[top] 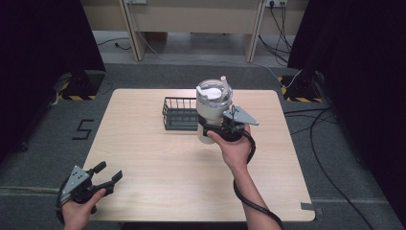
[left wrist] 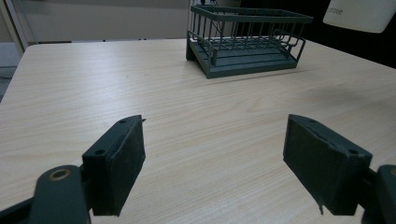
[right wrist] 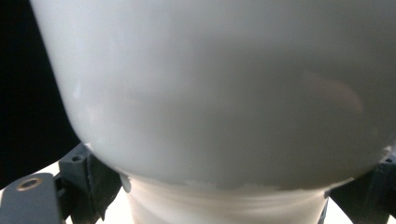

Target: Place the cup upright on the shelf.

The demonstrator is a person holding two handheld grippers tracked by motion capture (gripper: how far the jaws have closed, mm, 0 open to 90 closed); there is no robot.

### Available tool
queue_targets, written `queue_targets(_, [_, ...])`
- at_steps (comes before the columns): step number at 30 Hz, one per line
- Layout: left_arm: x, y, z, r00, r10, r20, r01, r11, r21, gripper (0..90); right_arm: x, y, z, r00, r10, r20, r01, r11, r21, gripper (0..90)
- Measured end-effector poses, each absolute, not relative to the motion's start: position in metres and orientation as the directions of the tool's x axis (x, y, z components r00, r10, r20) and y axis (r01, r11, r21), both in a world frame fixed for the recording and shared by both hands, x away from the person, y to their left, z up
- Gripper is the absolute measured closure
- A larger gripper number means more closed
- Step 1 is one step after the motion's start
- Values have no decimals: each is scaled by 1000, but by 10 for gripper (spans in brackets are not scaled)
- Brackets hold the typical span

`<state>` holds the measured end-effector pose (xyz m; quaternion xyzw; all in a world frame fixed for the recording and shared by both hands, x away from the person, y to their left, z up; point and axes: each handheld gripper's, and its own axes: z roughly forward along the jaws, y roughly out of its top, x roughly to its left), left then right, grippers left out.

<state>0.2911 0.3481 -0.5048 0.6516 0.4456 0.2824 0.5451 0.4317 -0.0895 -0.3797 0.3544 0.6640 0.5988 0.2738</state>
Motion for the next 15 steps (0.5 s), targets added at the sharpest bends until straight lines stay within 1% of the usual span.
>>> queue_targets(15, [289,348,-504,439,891,-115,268,-8,963,204,448,-84,-372,-590,805,65,142,24,990,107])
